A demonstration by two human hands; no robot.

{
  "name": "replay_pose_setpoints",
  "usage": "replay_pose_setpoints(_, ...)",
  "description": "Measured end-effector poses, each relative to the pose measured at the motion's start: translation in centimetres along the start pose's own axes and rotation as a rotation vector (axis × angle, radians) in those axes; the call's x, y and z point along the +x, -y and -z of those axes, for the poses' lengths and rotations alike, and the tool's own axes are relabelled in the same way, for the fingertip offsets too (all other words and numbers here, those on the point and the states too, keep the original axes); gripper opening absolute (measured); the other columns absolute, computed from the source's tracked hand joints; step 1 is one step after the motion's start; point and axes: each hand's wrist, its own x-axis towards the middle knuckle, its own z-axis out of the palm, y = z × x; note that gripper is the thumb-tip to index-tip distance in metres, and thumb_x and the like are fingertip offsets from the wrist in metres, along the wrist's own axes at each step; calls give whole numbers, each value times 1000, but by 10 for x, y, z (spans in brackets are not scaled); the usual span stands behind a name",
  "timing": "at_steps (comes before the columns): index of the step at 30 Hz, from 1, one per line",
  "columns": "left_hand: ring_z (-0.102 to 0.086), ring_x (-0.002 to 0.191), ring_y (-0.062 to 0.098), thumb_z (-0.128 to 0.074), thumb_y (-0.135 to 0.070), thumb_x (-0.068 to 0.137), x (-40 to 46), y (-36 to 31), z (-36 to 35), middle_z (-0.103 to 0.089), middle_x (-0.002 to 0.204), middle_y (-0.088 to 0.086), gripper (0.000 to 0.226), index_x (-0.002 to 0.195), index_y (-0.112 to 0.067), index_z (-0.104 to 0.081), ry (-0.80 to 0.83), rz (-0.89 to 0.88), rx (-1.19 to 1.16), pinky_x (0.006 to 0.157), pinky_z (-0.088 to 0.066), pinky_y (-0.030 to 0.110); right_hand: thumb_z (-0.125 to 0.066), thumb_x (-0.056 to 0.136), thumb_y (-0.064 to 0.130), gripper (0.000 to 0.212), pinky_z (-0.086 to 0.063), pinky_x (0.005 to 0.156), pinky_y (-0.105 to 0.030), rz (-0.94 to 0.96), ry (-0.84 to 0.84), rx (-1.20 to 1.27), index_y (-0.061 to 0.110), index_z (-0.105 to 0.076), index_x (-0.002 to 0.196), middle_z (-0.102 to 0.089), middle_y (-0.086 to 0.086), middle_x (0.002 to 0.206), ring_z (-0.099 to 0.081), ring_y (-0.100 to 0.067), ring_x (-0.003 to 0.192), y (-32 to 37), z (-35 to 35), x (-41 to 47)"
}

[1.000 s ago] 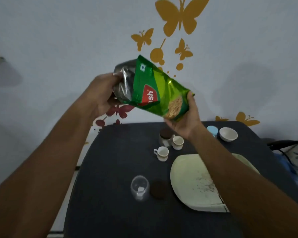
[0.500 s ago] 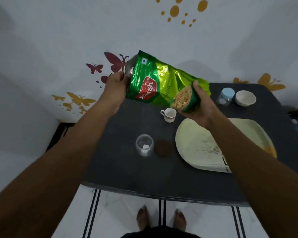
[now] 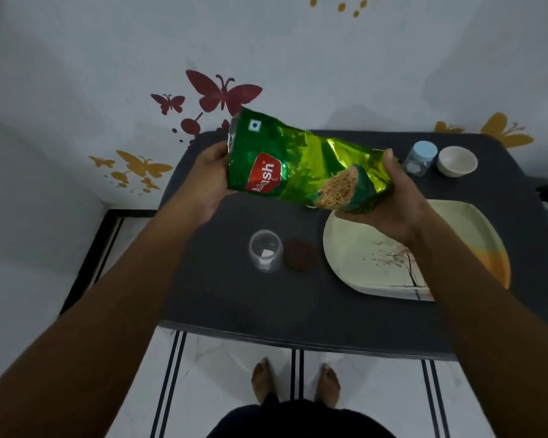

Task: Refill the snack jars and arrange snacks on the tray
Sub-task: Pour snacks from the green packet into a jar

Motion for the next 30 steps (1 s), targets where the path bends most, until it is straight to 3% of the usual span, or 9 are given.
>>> replay_pose_setpoints(5, -74, 91, 22, -39, -25, 112, -5, 24, -13, -72, 121, 16, 35, 127, -9, -67, -62, 121, 20, 89, -60, 44, -70, 89, 41, 61, -51, 99, -61, 46, -73, -245, 25, -50, 144, -63, -8, 138, -61, -33, 127, -21, -6, 0)
replay_pose_setpoints(8, -74, 97, 26, -38, -26, 112, -7, 36, -14, -73, 119, 14, 37, 127, -9, -67, -58, 163, -7, 93, -59, 45, -73, 89, 39, 59, -53, 97, -59, 26, -84, -272, 27, -50, 143, -64, -7, 137, -62, -31, 126, -23, -2, 1)
replay_pose_setpoints(11, -69, 111, 35, -39, -21, 110, -7, 40, -12, -66, 127, 18, 32, 132, -2, -54, -110, 162, 42, 95, -58, 52, -74, 89, 40, 57, -54, 94, -59, 11, -87, -315, 31, -52, 141, -65, -6, 135, -64, -30, 123, -22, 2, -1)
replay_pose_setpoints(13, -68, 111, 39, -43, -19, 108, -7, 44, -12, -64, 124, 21, 23, 121, -1, -50, -189, 168, 58, 94, -58, 57, -73, 89, 41, 55, -55, 93, -60, 16, -123, -318, 32, -53, 139, -66, -5, 134, -64, -30, 122, -21, 3, -1)
replay_pose_setpoints(15, -71, 108, 35, -49, -32, 107, -12, 47, -12, -69, 118, 19, 28, 111, -5, -55, -194, 173, -19, 90, -61, 54, -72, 89, 43, 52, -55, 92, -59, 25, -154, -330, 33, -56, 137, -67, -4, 132, -65, -30, 120, -18, 1, -2)
replay_pose_setpoints(18, -70, 115, 23, -32, -69, 102, -24, 56, -9, -75, 118, 5, 65, 121, -19, -69, -73, 201, -153, 96, -54, 45, -75, 86, 46, 48, -59, 86, -55, 35, -252, -409, 32, -60, 130, -68, -2, 128, -67, -29, 116, -15, 0, -6)
replay_pose_setpoints(21, -64, 123, 20, -26, -87, 86, -30, 68, -9, -71, 128, 0, 87, 133, -24, -64, -20, 222, -130, 103, -46, 43, -75, 84, 52, 40, -63, 75, -44, 78, -337, -495, 34, -65, 118, -71, 2, 119, -71, -22, 104, -11, -1, -7)
replay_pose_setpoints(26, -74, 107, 19, -49, -66, 98, -30, 82, -16, -77, 115, 0, 53, 121, -23, -69, -64, 268, -120, 86, -57, 36, -68, 82, 69, 40, -57, 66, -25, 167, -357, -686, 35, -67, 104, -70, 11, 107, -69, -7, 94, -3, -5, -8)
replay_pose_setpoints(30, -75, 104, 16, -48, -65, 99, -28, 92, -15, -77, 115, -1, 57, 127, -20, -68, -55, 268, -127, 83, -59, 34, -70, 68, 80, 62, -59, 89, -44, 189, -338, -807, 34, -63, 109, -67, 3, 118, -67, -18, 107, -1, -6, -8)
